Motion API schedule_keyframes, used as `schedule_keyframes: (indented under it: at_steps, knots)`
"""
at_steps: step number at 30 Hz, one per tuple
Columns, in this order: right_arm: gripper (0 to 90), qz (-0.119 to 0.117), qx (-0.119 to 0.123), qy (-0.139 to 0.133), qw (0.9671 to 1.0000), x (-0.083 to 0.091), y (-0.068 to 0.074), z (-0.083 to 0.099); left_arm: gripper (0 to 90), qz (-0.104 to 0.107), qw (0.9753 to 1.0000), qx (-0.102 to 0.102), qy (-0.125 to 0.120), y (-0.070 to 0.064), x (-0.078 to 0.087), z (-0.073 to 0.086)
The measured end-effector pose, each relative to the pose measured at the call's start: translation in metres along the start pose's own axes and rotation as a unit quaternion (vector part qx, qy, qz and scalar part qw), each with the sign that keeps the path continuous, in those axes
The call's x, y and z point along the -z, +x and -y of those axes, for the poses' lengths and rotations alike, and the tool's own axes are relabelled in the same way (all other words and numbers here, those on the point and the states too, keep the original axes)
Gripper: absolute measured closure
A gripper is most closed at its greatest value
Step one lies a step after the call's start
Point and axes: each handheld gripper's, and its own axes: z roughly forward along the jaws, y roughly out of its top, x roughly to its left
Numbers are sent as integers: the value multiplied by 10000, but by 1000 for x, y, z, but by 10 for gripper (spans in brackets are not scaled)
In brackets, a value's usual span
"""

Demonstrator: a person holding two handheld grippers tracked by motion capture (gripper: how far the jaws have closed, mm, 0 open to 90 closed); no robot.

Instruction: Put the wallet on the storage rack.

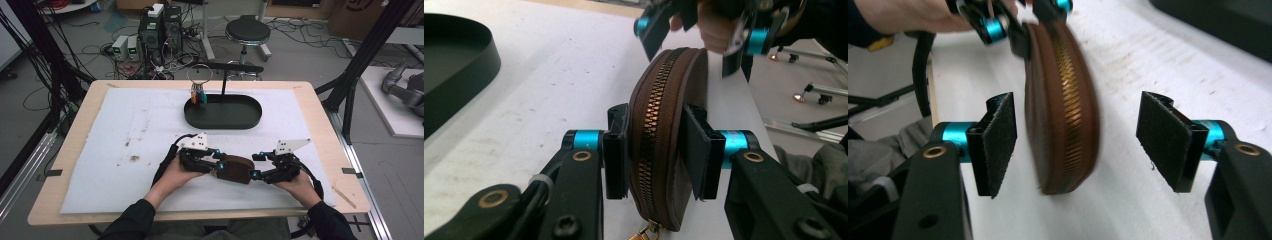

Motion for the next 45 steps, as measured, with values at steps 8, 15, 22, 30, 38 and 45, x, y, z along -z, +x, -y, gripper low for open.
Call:
schedule_keyframes:
  at_steps: [8,15,22,30,38,45]
  knots:
    - [354,-134,-64,340,9993,-13,-4,1,689,125,9997,-22,-204,-2,4,-2]
    - [560,-416,222,260,9986,-14,-3,0,692,157,9993,-115,-328,-4,12,-9]
    - [643,-541,452,44,9975,-9,-2,-2,676,198,9989,-120,-410,-5,15,-12]
    - [668,-612,517,15,9968,-7,3,-5,575,158,9986,-16,-495,-4,20,-15]
    - [670,-601,621,-110,9962,-2,4,-8,408,249,9989,71,-395,0,25,-11]
    - [669,-602,707,-143,9956,-1,5,-10,402,415,9988,125,-227,0,18,-8]
